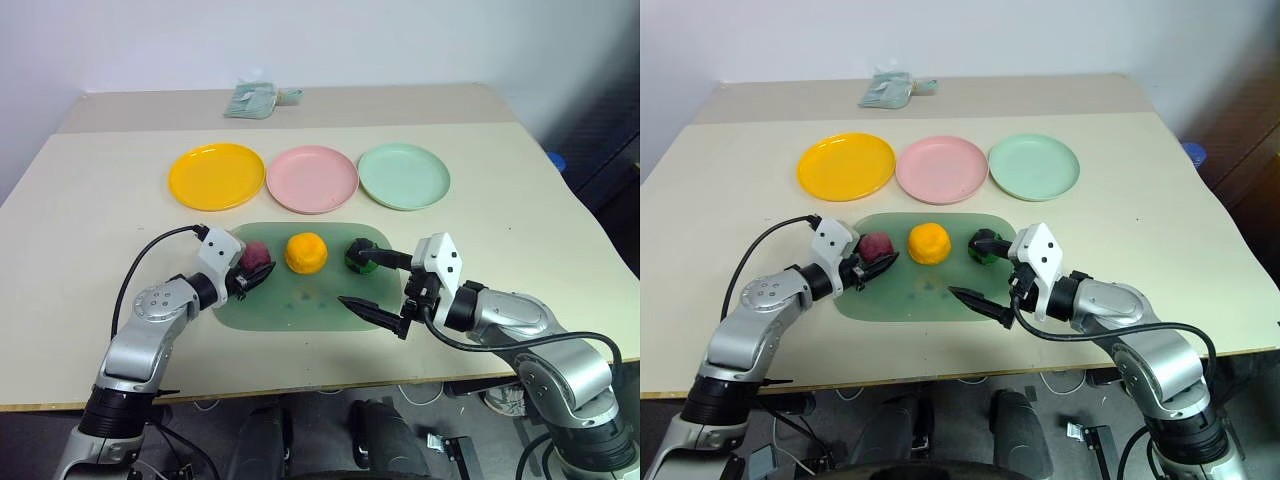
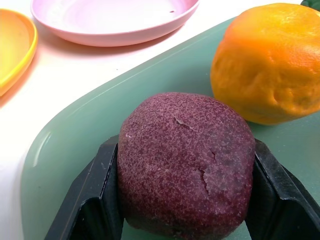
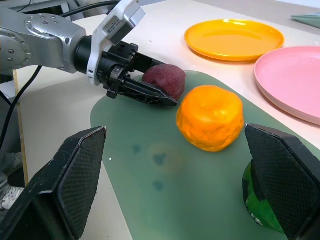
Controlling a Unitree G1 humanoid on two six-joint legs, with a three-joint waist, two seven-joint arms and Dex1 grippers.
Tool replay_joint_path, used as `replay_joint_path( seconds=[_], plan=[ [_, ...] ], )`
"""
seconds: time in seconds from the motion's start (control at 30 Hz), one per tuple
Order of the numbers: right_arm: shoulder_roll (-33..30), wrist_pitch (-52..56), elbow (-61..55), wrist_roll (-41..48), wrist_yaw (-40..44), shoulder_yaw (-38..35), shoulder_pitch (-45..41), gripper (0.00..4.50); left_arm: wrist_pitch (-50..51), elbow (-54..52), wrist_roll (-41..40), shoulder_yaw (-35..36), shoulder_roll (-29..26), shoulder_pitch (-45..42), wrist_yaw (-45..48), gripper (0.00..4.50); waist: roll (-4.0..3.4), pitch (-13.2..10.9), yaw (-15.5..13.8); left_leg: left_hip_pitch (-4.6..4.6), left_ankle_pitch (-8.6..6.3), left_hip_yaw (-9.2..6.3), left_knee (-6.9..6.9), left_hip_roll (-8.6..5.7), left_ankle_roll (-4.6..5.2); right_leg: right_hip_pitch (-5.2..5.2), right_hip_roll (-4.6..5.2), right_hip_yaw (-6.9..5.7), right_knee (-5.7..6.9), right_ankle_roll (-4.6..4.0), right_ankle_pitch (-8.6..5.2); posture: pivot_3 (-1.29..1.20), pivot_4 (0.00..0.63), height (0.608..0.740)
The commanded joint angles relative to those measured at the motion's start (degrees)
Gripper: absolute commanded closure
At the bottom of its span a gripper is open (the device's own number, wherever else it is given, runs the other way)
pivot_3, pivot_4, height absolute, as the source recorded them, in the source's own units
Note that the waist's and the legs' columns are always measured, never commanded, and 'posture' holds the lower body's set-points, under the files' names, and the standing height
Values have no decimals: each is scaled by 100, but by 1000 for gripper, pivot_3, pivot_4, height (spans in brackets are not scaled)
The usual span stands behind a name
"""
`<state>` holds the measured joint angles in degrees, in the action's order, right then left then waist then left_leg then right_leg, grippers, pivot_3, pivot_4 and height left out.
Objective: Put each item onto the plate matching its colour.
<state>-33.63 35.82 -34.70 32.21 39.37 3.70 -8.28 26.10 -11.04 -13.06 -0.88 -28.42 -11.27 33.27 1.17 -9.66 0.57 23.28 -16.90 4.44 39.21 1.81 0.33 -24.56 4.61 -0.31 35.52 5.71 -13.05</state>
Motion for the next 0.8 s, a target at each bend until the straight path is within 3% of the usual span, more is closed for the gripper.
replay_joint_path(
  seconds=[0.03,0.17,0.37,0.63,0.8],
  plan=[
    [38,-91,-192,26,-33,-44,-73,0,37,-145,-89,247,111,-88,-201,1981,1,0,-2,0,0,0,0,0,0,0,0,0,0,0,0,0,150,740],
    [35,-89,-210,59,-50,-89,-145,0,85,42,-83,496,365,-553,-663,1981,2,1,-16,0,0,-2,2,-1,0,0,0,-1,2,1,1,0,150,740],
    [185,-139,-61,0,-175,-81,-603,0,209,863,234,124,957,-1810,-1152,1981,2,1,-83,0,1,-3,10,-13,0,6,-2,-1,4,9,5,0,150,740],
    [373,-225,98,-207,-400,-12,-850,0,-480,4810,1047,-232,1882,-4604,-1972,1981,8,-1,-135,10,2,-3,13,-30,1,10,-7,-10,-3,25,14,0,150,740],
    [418,-219,133,-654,-827,39,-814,0,-1086,6535,1286,-240,2154,-5524,-2030,1981,8,-1,-110,11,-2,3,6,-30,8,8,-7,-10,-15,30,12,0,150,740]
  ],
)
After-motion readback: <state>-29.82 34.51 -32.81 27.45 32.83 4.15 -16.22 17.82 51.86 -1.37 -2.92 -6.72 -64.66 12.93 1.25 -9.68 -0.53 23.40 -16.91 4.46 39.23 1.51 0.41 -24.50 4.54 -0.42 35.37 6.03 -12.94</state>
